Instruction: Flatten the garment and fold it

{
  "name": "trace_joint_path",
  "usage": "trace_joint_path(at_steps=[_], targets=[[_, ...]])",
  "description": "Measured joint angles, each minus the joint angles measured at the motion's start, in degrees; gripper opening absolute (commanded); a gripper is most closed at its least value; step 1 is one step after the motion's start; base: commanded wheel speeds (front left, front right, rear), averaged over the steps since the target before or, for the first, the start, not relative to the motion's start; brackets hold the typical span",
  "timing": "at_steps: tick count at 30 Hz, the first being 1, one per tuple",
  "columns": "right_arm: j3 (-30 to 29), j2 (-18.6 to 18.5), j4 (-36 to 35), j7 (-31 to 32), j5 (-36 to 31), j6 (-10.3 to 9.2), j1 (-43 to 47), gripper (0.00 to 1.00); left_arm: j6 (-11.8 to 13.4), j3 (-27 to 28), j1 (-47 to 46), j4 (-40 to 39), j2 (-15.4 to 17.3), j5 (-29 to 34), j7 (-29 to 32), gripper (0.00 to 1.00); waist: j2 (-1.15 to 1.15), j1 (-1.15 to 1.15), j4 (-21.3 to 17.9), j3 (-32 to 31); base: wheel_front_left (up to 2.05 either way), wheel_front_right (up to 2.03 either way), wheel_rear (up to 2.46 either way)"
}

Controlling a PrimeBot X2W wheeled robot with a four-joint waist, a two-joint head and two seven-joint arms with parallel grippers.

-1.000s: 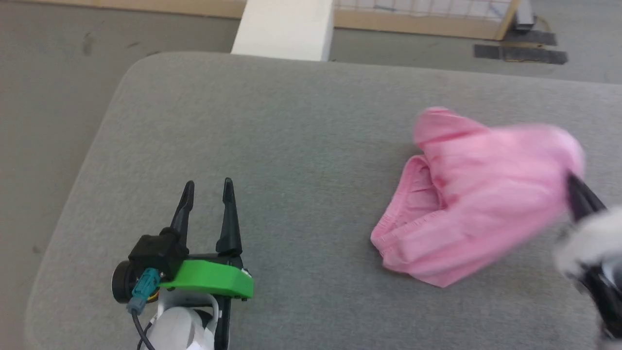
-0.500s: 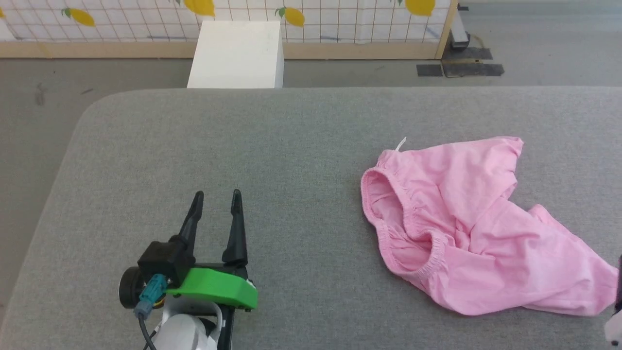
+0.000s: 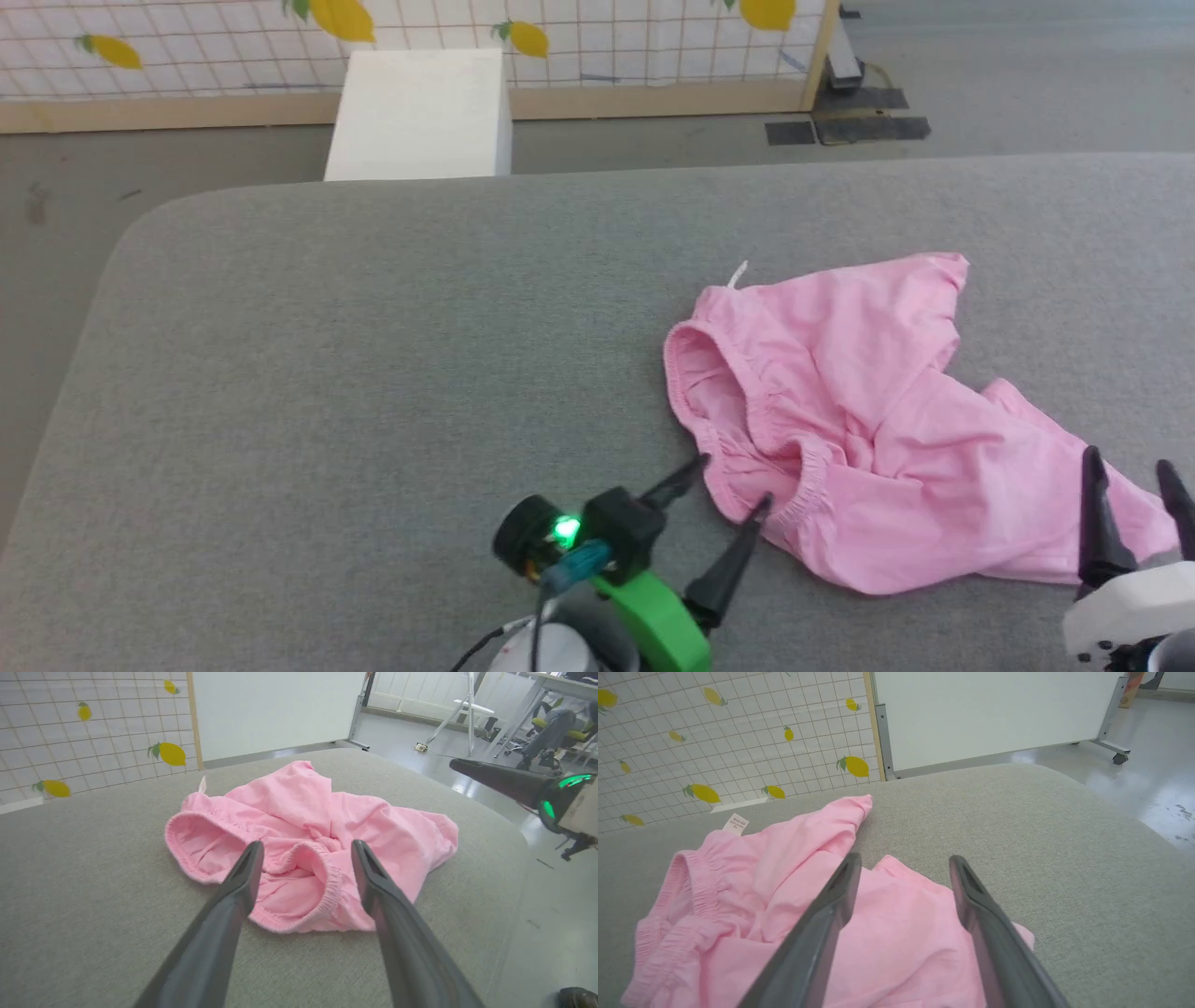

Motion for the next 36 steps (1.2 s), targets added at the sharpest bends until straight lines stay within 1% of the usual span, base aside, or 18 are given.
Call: trace_joint_path(at_steps=[3,8,14,15,16,17,18,19,22,24,27,33,36], targets=[[2.00,0.00,0.38,-0.04,1.15,0.00,-0.04,1.00,-0.36,-4.83,-3.96,3.48,-0.04,-2.45,2.49,1.00,0.00,0.00,-1.32,0.68,0.00,0.00,0.00],[3.99,0.01,1.37,-0.41,2.42,0.00,-0.93,1.00,-0.78,-10.34,-9.50,8.36,-0.03,-7.04,7.51,1.00,0.00,0.00,-3.56,1.86,0.00,0.00,0.00],[5.20,0.01,2.74,-1.08,3.74,0.00,-1.84,1.00,-0.56,-13.56,-14.46,13.67,-0.08,-12.47,14.10,1.00,0.00,0.00,-5.89,3.38,0.00,0.00,0.00],[5.22,0.00,2.97,-1.11,4.11,0.00,-2.06,1.00,-0.48,-13.97,-15.11,14.39,-0.05,-13.13,14.95,0.94,0.00,0.00,-6.21,3.62,0.00,0.00,0.00],[5.28,0.00,3.13,-1.14,4.31,0.00,-2.21,1.00,-0.45,-14.18,-15.49,14.73,-0.05,-13.99,15.22,0.33,0.00,0.00,-6.46,3.83,0.00,0.00,0.00],[5.30,0.00,3.24,-1.20,4.44,0.00,-2.30,1.00,-0.20,-14.22,-15.71,14.86,-0.08,-14.99,15.28,0.00,0.00,0.00,-6.63,3.99,0.00,0.00,0.00],[5.24,0.00,3.35,-1.33,4.54,0.00,-2.34,1.00,-0.15,-14.19,-15.92,15.03,-0.08,-15.95,15.29,0.00,0.00,0.00,-6.77,4.17,0.00,0.00,0.00],[5.15,0.00,3.41,-1.41,4.56,0.00,-2.38,1.00,0.40,-13.91,-15.97,15.19,-0.09,-16.66,14.86,0.00,0.00,0.00,-6.80,4.31,0.00,0.00,0.00],[4.82,-0.02,3.45,-1.58,4.80,0.00,-2.46,1.00,2.53,-11.41,-15.91,16.19,-0.12,-18.36,11.87,0.00,0.00,0.00,-6.31,4.38,0.00,0.00,0.00],[4.80,-0.01,3.43,-1.58,4.86,0.00,-2.54,1.00,4.11,-9.15,-15.67,16.50,0.49,-19.41,9.73,0.00,0.00,0.00,-5.75,4.31,0.00,0.00,0.00],[4.60,-0.02,3.34,-1.58,4.88,0.00,-2.54,1.00,6.78,-5.42,-13.72,16.29,3.20,-20.95,7.12,0.00,0.00,0.00,-4.50,4.25,0.00,0.00,0.00],[4.97,-0.01,2.47,-1.03,4.33,0.00,-2.52,1.00,12.35,0.58,-6.67,13.16,10.10,-24.27,5.71,0.00,0.00,0.00,-1.40,4.07,0.00,0.00,0.00],[5.25,-0.02,1.92,-0.33,3.67,0.00,-2.50,1.00,13.97,2.41,-3.63,10.34,11.79,-26.40,5.80,0.00,0.00,0.00,0.36,3.94,0.00,0.00,0.00]])
